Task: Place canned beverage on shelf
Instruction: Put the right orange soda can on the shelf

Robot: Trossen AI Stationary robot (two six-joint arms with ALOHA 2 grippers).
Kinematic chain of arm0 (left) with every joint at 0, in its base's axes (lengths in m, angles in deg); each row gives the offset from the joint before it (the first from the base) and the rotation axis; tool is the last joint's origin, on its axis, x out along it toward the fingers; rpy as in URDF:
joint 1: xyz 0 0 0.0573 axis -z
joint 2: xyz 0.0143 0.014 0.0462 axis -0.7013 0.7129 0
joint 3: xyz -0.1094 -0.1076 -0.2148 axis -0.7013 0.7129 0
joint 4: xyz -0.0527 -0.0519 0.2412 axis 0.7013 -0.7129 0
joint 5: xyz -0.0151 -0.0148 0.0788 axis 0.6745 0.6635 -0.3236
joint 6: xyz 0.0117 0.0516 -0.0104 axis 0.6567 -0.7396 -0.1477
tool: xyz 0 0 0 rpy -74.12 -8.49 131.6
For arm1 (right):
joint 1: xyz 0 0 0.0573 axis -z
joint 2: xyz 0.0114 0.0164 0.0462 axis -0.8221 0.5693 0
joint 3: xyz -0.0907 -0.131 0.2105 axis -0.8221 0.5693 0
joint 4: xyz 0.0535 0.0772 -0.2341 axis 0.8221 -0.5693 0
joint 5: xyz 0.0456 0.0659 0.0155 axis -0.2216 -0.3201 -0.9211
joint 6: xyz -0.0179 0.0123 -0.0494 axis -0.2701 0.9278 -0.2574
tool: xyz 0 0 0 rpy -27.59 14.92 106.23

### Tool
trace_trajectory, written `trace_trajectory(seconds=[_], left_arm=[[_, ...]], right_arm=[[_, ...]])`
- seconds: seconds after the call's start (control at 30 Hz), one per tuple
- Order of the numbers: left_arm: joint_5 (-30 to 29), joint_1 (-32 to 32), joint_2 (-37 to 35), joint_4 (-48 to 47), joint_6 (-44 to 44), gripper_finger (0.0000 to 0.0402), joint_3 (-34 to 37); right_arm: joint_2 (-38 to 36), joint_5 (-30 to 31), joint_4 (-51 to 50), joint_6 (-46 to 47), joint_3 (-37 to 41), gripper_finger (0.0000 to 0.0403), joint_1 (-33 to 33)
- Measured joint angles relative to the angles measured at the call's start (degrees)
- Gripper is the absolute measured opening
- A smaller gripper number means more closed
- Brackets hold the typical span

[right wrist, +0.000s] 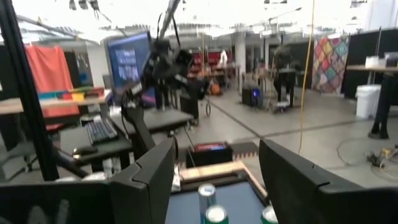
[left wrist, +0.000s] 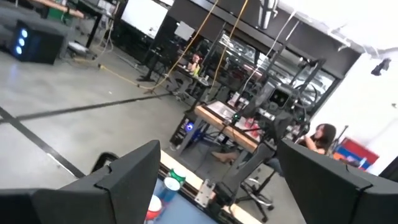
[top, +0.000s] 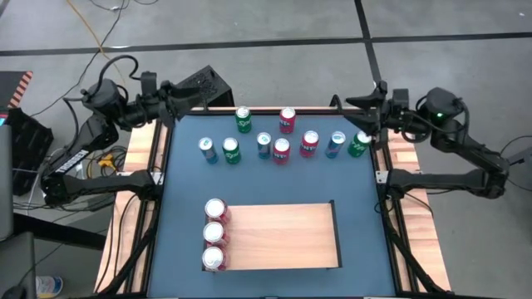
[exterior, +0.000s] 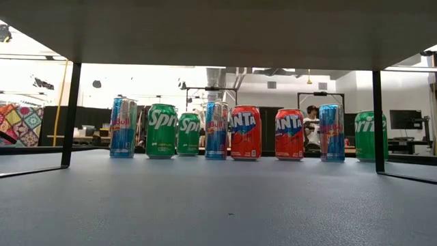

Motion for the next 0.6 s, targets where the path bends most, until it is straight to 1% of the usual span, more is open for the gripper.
trace_trajectory(seconds=[0.07, 0.17, 0.27, 0.4, 0.6], left_arm=[[0.0, 0.0, 0.0, -1.1, 1.6, 0.0309, 0.0], [0.0, 0.0, 0.0, -3.4, 1.6, 0.0309, 0.0], [-0.2, 0.0, 0.0, -3.2, -0.4, 0.0309, 0.0], [-0.3, 0.0, 0.0, -2.1, -3.9, 0.0309, 0.0], [-1.0, 0.0, 0.3, -2.1, -9.0, 0.0309, 0.0]], right_arm=[[0.8, 0.0, -1.0, 0.0, 0.0, 0.0228, 0.0], [2.4, 0.0, -2.5, -0.1, 0.0, 0.0228, 0.0], [4.4, 0.1, -2.6, -0.1, 0.0, 0.0228, 0.2], [6.5, 0.1, 0.6, 0.0, 0.0, 0.0228, 0.8], [7.5, 0.9, 1.8, 0.1, 0.0, 0.0228, 1.0]])
